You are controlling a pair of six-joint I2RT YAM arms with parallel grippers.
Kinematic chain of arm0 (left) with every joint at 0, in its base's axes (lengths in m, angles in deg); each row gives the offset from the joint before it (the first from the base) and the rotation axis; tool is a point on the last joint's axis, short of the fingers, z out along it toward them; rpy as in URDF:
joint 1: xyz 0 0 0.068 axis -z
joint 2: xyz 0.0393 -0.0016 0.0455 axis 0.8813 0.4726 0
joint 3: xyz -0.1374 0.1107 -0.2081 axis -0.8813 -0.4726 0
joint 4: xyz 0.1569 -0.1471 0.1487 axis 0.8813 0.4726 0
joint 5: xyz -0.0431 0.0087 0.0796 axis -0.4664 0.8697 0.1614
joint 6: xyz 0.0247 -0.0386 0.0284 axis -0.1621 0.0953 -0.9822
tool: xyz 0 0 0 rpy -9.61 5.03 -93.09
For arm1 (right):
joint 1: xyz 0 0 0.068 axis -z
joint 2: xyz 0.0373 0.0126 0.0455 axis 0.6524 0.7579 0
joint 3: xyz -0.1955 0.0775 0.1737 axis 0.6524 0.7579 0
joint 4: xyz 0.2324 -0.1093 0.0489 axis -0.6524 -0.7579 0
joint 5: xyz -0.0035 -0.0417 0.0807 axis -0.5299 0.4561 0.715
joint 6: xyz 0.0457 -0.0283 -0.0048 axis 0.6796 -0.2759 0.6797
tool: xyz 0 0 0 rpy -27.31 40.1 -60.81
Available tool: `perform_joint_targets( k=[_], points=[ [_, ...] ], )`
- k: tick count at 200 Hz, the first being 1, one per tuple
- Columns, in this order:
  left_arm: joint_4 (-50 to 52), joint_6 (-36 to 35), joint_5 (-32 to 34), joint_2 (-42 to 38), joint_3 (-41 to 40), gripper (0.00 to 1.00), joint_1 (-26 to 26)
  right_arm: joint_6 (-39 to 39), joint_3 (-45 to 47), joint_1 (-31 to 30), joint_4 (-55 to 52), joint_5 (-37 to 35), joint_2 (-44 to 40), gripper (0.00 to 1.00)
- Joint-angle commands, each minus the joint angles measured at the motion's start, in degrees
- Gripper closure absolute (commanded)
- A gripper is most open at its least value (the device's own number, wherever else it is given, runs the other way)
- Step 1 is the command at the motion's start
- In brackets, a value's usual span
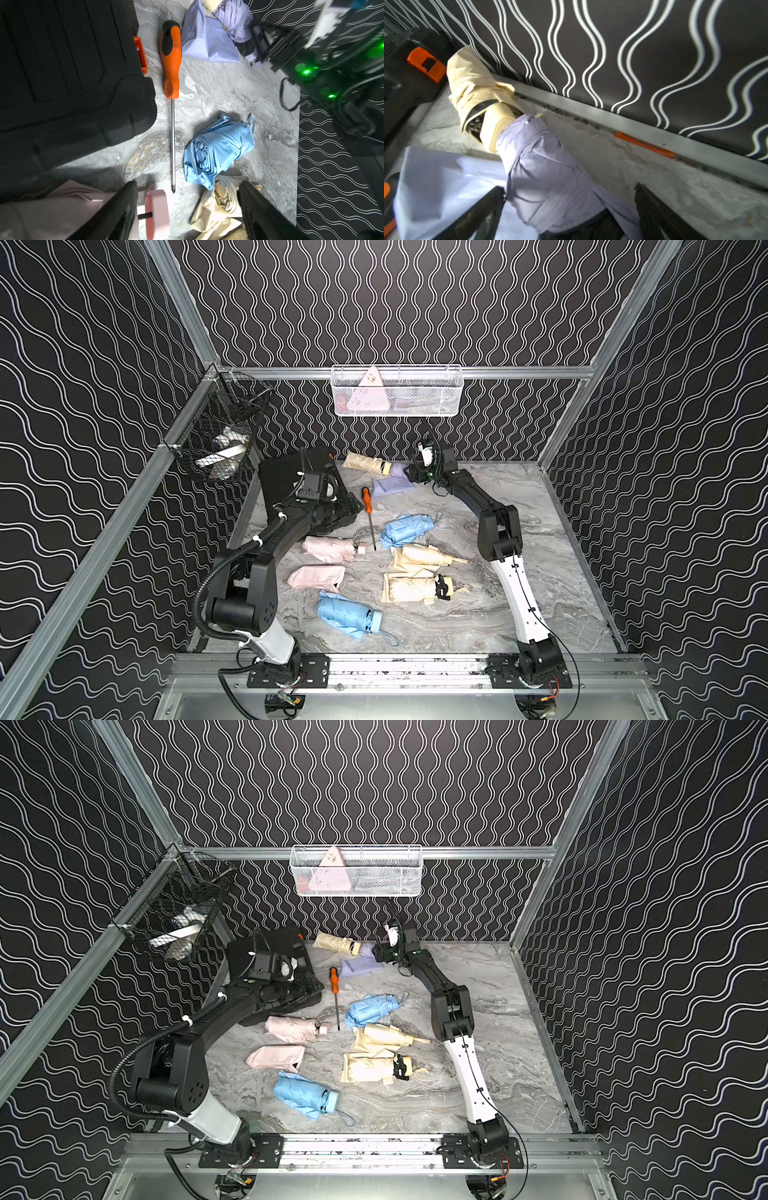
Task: Take umbrellas out of sleeves
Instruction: Adjust the umbrella at the center of the board, then move the umbrella to the center of the board.
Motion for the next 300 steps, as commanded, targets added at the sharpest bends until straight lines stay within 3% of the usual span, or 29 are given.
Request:
perform_joint_targets(
  k=[1, 21, 55, 87, 97, 118, 153, 200, 243, 261, 300],
  points=[
    [-1.55, -0.9, -0.5, 1.37, 1.53, 0.19, -0.75, -0.97, 0.48, 0.09, -6.67, 7.12, -0.57, 0.01],
    [-1.87, -1.55, 0.06, 4.44, 5.2, 0.19, -1.24, -3.22, 8.43, -0.82, -9.31, 11.8, -5.71, 0.01],
    [-0.52, -4.0, 1.38, 14.16, 16.67, 0.19, -1.34, -11.95, 35.1, -4.74, -7.4, 9.91, -22.36, 0.01],
    [-3.39, -1.2, 0.14, 24.78, 26.53, 0.19, -1.51, -9.66, 51.47, -5.1, 1.65, 6.95, -34.89, 0.01],
    [-3.87, -0.59, 0.2, 27.35, 29.11, 0.19, -1.61, -5.55, 54.16, -4.97, 8.17, 4.27, -37.59, 0.0],
    [-6.1, 2.49, -0.07, 29.96, 31.41, 0.19, -2.24, -0.67, 48.08, -4.73, 11.94, 4.49, -36.08, 0.01],
    [-9.55, 4.34, 0.69, 31.06, 31.54, 0.19, -3.87, 12.02, 29.3, -3.42, 15.83, 7.18, -20.41, 0.03],
    [-19.14, 5.92, -1.4, 43.1, 41.1, 0.17, -5.58, 19.54, 16.69, -3.7, 19.05, 8.24, -8.81, 0.01],
    [-15.28, 2.62, -0.41, 57.85, 61.78, 0.13, -5.48, 21.16, 20.7, -3.88, 20.66, 10.16, -11.05, 0.01],
    [-15.63, 2.67, 2.2, 61.07, 66.4, 0.13, -5.31, 22.89, 24.61, -3.86, 22.27, 11.31, -13.01, 0.0],
    [-11.28, -5.32, 11.56, 63.46, 72.02, 0.07, -4.21, 27.74, 32.56, -3.62, 27.31, 13.96, -16.97, 0.01]
  ],
)
